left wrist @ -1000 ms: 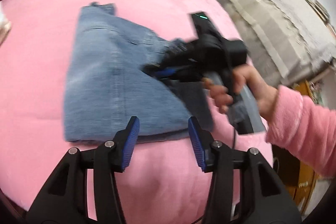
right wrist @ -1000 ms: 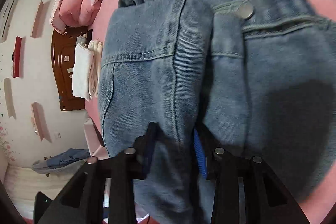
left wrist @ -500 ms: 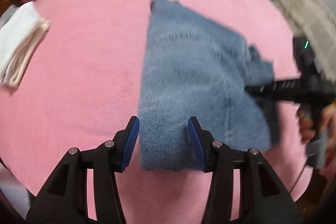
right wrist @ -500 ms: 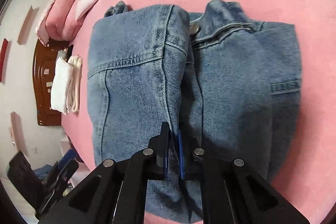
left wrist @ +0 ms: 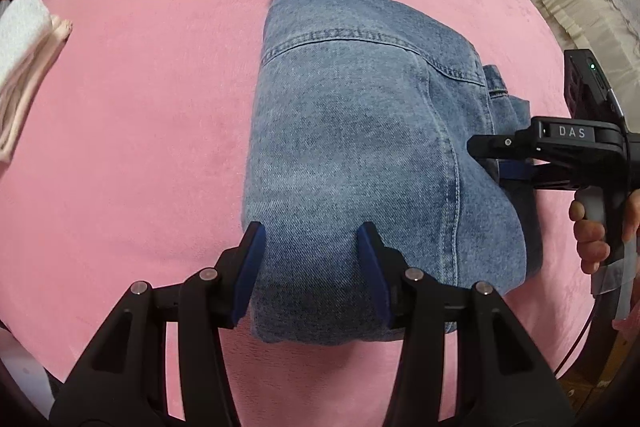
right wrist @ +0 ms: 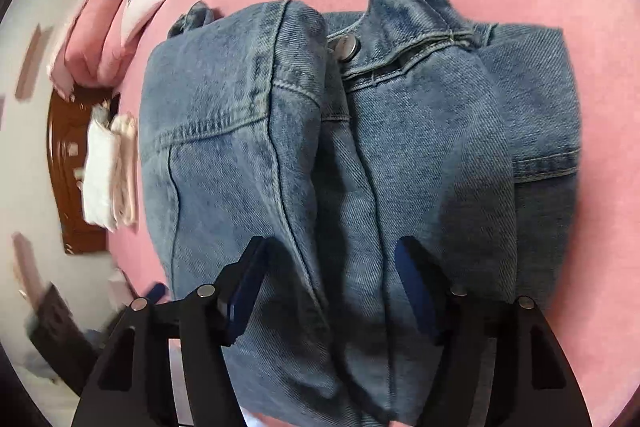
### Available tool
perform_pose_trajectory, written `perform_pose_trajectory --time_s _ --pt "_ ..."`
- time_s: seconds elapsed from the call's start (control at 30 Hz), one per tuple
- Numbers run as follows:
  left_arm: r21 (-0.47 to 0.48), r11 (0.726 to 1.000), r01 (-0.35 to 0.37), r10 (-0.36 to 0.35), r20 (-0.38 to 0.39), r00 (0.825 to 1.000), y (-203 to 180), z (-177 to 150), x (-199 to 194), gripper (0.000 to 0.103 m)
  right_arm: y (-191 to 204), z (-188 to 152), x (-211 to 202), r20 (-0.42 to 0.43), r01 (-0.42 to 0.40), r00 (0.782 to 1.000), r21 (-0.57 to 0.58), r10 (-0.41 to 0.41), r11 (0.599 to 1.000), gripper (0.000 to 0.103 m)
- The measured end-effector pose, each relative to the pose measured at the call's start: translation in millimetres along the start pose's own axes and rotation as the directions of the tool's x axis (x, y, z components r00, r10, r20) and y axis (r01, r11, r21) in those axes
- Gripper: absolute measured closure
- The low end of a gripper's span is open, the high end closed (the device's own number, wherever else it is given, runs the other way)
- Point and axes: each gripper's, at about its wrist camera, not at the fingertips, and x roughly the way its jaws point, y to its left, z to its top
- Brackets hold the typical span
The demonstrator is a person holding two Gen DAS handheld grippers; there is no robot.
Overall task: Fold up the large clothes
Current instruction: 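Pinch the bundle edge with the right gripper while the left gripper squares the other end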
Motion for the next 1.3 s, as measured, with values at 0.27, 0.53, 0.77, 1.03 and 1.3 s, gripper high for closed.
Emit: perform_pose_trajectory --time_s 0.27,0.53,0.77,1.03,1.3 --pt "-0.002 1.000 0.000 0.000 -0.003 1.000 1.1 3.2 1.7 0.058 22.4 8.9 21.9 -0.031 -0.058 0.998 0.020 0.059 0.998 0.077" --pt "0.037 0.999 -0.037 0.036 0.040 0.999 -9.5 11.9 -24.4 0.058 61.4 -8.2 -37.8 0.157 0.083 0.985 -0.088 -0.068 0.993 0.096" --pt "0.066 0.997 -0.030 0.028 0.039 0.999 -17.6 22.9 -23.4 0.058 14.5 -17.1 -54.0 0.162 0.162 0.973 0.026 -0.164 0.986 0.096" --pt "0.084 0.995 -0.051 0.053 -0.027 0.998 -27.2 21.9 -2.8 0.058 0.4 -21.4 -38.9 0.217 0.204 0.950 0.119 -0.226 0.972 0.096" --pt "0.084 0.996 -0.024 0.027 -0.042 0.999 -30.1 16.1 1.5 0.058 0.4 -34.8 -46.3 0.238 0.240 0.932 0.156 -0.272 0.958 0.096"
